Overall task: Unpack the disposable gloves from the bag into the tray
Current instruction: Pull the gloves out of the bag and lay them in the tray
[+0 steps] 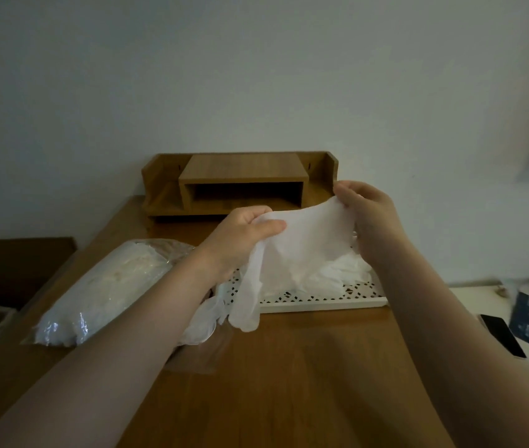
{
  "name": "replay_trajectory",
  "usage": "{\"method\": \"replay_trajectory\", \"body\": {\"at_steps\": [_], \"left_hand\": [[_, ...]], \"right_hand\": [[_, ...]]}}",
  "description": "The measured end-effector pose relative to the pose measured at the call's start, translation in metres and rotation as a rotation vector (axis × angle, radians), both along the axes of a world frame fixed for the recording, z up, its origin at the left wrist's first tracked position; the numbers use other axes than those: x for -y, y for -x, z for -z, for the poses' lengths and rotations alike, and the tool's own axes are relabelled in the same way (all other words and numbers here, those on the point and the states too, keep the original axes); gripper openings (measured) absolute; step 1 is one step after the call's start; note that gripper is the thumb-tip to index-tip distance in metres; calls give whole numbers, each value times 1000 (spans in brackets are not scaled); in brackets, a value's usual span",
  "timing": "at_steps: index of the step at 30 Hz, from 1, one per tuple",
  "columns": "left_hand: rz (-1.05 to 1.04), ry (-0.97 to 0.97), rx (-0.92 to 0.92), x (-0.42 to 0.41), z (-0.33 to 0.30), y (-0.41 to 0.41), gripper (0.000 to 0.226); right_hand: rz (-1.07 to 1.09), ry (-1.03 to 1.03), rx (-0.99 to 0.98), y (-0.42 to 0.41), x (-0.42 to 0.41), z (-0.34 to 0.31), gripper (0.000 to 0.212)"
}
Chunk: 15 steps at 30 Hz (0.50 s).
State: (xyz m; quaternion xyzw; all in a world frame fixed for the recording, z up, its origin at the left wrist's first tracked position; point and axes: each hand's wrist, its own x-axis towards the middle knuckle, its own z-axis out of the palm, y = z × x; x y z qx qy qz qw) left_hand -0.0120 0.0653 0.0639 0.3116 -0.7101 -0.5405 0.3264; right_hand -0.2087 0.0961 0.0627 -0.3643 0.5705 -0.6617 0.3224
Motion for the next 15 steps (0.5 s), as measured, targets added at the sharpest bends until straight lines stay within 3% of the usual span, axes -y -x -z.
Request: {"method": "replay_trajectory", "body": {"at_steps": [2, 4, 7, 8, 10, 12, 15], "left_hand": [[86, -311, -99, -1, -1, 4, 19], [31, -517, -209, -1, 1, 10, 21], [-93, -632, -416, 3, 8, 17, 23], [-108, -653, -471, 4, 10, 18, 27], [-124, -677, -549, 6, 15, 21, 34], [-135, -676, -606, 10, 20, 24, 41], [-99, -663, -692, 11, 27, 25, 42]], "right_hand": [[-85, 52, -125, -1, -4, -2, 27], [-204, 48, -213, -3, -4, 3, 45], [-190, -71, -118, -9, 1, 17, 93], [-149, -139, -69, -11, 3, 22, 98], [-194, -311, 103, -15, 4, 31, 85], [-375, -371, 204, -20, 3, 38, 74], [-453, -168, 126, -25, 3, 39, 38]]}}
